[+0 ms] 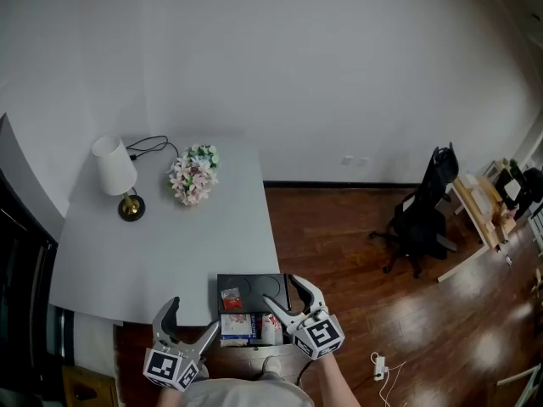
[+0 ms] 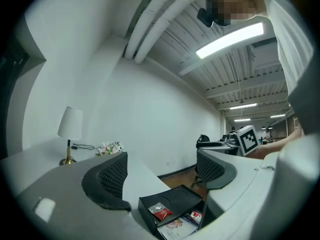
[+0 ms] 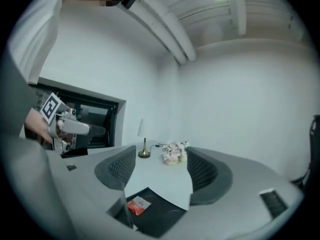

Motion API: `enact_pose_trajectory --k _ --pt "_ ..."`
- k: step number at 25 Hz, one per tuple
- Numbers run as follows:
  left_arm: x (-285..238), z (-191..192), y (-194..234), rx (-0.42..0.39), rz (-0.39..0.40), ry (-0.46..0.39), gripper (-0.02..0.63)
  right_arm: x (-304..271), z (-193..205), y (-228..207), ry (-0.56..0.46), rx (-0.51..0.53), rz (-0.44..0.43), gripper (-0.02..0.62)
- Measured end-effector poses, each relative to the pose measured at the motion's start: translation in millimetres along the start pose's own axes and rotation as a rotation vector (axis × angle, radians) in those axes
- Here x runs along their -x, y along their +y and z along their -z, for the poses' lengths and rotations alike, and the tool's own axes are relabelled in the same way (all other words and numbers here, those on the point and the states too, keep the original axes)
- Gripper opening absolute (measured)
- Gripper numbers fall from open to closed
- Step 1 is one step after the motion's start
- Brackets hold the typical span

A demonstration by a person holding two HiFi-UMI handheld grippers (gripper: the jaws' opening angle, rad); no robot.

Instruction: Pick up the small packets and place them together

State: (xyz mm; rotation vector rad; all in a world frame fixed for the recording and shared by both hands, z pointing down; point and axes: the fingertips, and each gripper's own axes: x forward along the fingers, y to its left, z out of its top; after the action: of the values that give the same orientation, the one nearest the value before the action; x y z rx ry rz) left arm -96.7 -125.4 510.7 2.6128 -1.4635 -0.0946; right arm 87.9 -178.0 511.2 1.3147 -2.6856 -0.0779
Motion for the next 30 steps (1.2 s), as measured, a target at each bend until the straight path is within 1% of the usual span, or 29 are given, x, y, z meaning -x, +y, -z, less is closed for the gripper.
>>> enact_pose_trajectory --k 2,5,8,9,10,11,13,15,19,22,24,25,28,30 --pt "-3 -7 4 -0.018 -0.020 -0.024 0.408 22 -2 -7 -0.035 -0.039 0.068 0.331" --pt "-9 -9 7 -0.038 -0.024 -0.020 0.403 49 11 -11 -0.027 -0.076 0.129 0.331" --pt "-16 -4 1 -0.061 0.009 0.012 0.403 67 22 -10 0.004 -0.091 0.134 0.330" --pt "-17 -2 -2 -0.063 0.018 0.020 0.402 70 24 -9 0.017 -0.090 0.129 0.323" --pt "-19 0 -4 -0.061 0.025 0.026 0.402 73 27 -8 0.034 -0.086 0.121 0.298" --pt "-20 2 -7 -0.059 0.032 0.031 0.402 74 31 -6 0.060 -0.079 0.108 0.296" --pt "-23 4 -14 -0.060 0.049 0.036 0.402 73 48 -2 0.148 -0.046 0.067 0.295" --pt "-25 4 -19 -0.054 0.059 0.035 0.400 69 74 7 0.276 0.018 0.002 0.295" --pt "-24 8 -25 -0.049 0.065 0.048 0.400 63 143 34 0.553 0.149 -0.171 0.295" --pt "-21 12 -23 -0.048 0.057 0.064 0.402 60 192 51 0.716 0.227 -0.297 0.295" --pt "-18 15 -20 -0.043 0.048 0.070 0.401 55 211 62 0.766 0.245 -0.367 0.295" --pt "-16 16 -18 -0.041 0.041 0.073 0.402 51 216 67 0.770 0.228 -0.393 0.294" --pt "-9 19 -12 -0.036 0.019 0.081 0.402 32 223 86 0.736 0.113 -0.436 0.290" --pt "-5 19 -9 -0.036 0.004 0.086 0.402 20 230 98 0.716 0.060 -0.451 0.290"
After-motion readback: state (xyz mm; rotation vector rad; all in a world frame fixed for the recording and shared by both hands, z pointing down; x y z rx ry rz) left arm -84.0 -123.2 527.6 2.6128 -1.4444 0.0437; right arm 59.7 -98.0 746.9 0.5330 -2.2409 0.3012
